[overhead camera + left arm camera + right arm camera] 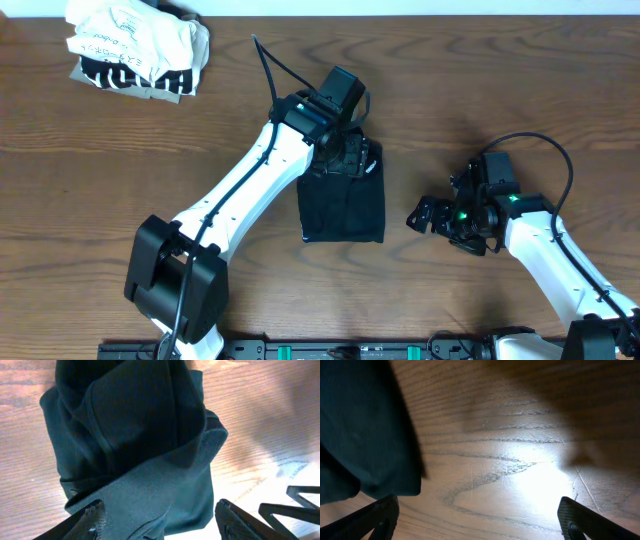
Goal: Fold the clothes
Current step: 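Press the folded bundle and adjust its top edge with the left gripper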
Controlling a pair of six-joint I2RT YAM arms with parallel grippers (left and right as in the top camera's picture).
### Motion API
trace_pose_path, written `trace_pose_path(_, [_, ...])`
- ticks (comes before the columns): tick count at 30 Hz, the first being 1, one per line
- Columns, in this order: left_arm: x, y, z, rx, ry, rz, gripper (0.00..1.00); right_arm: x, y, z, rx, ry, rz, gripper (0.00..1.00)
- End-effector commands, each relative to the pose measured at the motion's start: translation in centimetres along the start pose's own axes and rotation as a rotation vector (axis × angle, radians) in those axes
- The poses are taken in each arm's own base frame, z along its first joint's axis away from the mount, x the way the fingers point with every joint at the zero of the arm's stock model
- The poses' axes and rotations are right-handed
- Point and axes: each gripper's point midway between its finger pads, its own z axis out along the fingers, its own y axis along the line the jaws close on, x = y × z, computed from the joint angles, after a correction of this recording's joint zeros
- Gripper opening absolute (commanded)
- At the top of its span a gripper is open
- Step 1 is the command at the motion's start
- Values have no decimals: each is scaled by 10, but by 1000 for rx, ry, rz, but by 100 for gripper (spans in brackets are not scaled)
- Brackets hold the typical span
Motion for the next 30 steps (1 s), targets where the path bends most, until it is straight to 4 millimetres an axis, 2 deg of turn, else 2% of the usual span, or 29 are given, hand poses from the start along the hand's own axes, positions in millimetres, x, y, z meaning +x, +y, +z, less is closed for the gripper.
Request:
trace_pose_path(1, [-17,13,-32,-29,-89,-27,72,5,0,2,3,20,11,99])
trace_pose_path(6, [-16,69,-58,-123,-95,-153,74,8,-1,2,9,31,12,99])
trace_pose_path(8, [-8,86,-58,-137,-53,-210,74,8,-1,2,9,30,12,99])
trace_pose_path(10, [1,91,-52,-95,-5,-245,74,7,-1,2,8,28,11,99])
trace_pose_path(15, [20,78,-27,64,81,-251,77,7,-1,2,6,25,10,99])
trace_pose_path(18, [28,66,-12,148,108,-250,87,8,0,2,4,31,12,99])
trace_pose_path(20, [33,58,-3,215,122,-250,89,10,-1,2,8,37,15,99])
trace_pose_path(25, [33,42,6,338,118,-233,90,11,-2,1,10,42,16,99])
trace_pose_path(30, [30,39,6,359,108,-226,90,11,-2,1,11,42,16,99])
